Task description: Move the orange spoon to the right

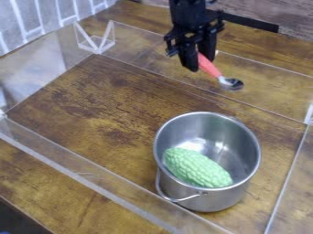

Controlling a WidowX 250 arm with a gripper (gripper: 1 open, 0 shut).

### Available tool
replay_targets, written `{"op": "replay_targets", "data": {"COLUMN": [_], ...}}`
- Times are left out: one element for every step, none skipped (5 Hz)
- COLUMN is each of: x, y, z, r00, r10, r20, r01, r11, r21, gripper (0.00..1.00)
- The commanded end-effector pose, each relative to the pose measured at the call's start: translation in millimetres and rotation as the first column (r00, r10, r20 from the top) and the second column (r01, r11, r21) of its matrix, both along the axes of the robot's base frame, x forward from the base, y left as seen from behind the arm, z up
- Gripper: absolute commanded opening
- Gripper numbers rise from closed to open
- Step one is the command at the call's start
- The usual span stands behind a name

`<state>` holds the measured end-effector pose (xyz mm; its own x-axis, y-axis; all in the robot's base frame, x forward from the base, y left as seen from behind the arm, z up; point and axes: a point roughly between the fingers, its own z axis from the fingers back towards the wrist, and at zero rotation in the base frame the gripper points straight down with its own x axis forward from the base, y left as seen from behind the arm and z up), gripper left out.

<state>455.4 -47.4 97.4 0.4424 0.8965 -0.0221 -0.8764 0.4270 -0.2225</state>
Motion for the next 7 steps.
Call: {"op": "replay_targets", "data": {"x": [-0.9, -1.5, -1.2, -1.0, 0.0, 1.9, 4.3], "y": [-11.3, 0.0, 13.3, 27.7, 33.0, 35.4, 29.1], "z": [49.9, 57.4, 65.5, 51.8, 43.0, 50.8, 44.4], "r00": [0.989, 0.983, 0.974, 0.966, 0.958, 0.951, 0.949], "r10": [0.000, -0.019, -0.041, -0.016, 0.016, -0.028, 0.051], "r20": [0.147, 0.184, 0.225, 0.260, 0.288, 0.307, 0.310], "r01": [-0.001, 0.019, 0.042, 0.015, -0.018, 0.030, -0.050], "r11": [1.000, 1.000, 0.999, 1.000, 1.000, 1.000, 0.999], "r21": [0.003, 0.004, 0.002, 0.008, 0.005, -0.004, -0.013], "gripper": [0.00, 0.00, 0.00, 0.00, 0.00, 0.00, 0.00]}}
